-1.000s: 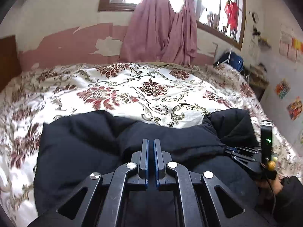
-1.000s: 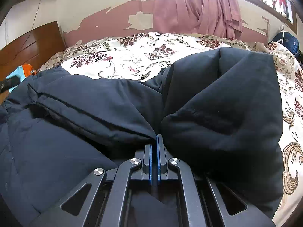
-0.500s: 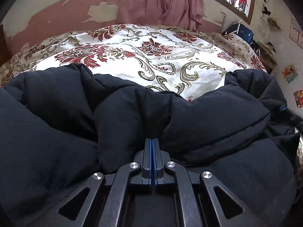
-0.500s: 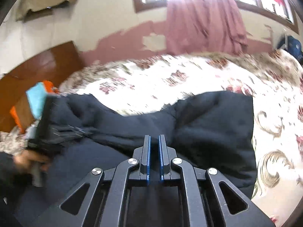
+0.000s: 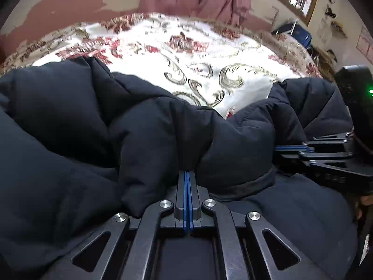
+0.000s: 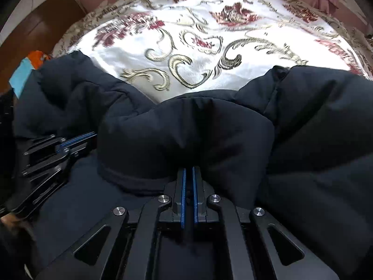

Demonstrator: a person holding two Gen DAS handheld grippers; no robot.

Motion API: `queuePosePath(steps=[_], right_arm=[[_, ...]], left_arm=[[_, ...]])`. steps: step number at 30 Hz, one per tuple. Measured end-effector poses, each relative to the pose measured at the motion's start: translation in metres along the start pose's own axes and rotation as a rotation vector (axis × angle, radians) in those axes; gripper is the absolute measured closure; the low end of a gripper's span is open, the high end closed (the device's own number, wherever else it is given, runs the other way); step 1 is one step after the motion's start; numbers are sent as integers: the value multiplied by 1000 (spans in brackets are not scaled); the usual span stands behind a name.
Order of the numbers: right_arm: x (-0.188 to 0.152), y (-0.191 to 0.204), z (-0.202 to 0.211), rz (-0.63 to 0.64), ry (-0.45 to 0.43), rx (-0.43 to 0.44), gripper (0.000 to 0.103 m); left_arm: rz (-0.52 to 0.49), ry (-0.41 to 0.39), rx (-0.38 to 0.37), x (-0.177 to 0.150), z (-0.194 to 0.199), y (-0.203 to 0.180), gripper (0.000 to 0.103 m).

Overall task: Fold large clothes
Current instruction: 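Carry the held hem over onto the collar with both grippers and open them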

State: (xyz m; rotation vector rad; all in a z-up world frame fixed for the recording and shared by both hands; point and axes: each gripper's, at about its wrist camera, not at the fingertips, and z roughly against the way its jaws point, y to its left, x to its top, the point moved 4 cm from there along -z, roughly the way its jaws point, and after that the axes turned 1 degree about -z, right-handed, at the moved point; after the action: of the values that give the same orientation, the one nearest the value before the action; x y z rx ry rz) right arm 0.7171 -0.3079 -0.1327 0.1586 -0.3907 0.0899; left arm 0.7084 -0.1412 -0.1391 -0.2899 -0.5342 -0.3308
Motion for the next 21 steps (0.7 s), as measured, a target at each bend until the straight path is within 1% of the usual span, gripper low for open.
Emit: queuePosePath(steps=[3, 7, 10, 12, 14, 15, 17, 18, 19, 21], right_arm=[[4, 3, -18, 1, -28, -8, 103], [3, 0, -29, -15, -104, -12, 103], [-5, 3, -22, -4, -161, -30, 103], [-9, 4, -13, -8, -199, -20, 103], [-15, 4, -2, -16, -233, -13, 102], [-17, 4, 5, -19, -243, -12, 100], [-23, 4, 17, -23, -258, -17, 95], [-24, 5, 24, -20, -270, -16, 88], [-26, 6, 32, -17, -286, -11, 76], [-31, 4, 46, -8, -323, -8, 62]], left_arm=[[28, 33, 3, 5, -12, 4, 99], [32, 26, 27, 9, -21, 1, 99], [14, -18, 31, 6, -14, -3, 99], [13, -65, 18, 2, -2, -4, 99], [16, -89, 17, 0, 7, -4, 99], [24, -87, 23, -1, 12, -5, 99], [43, -80, 59, 0, 23, -6, 99], [56, -91, 67, 0, 32, -7, 100], [64, -103, 62, 0, 38, -8, 100], [96, -134, 28, -2, 54, -9, 98]])
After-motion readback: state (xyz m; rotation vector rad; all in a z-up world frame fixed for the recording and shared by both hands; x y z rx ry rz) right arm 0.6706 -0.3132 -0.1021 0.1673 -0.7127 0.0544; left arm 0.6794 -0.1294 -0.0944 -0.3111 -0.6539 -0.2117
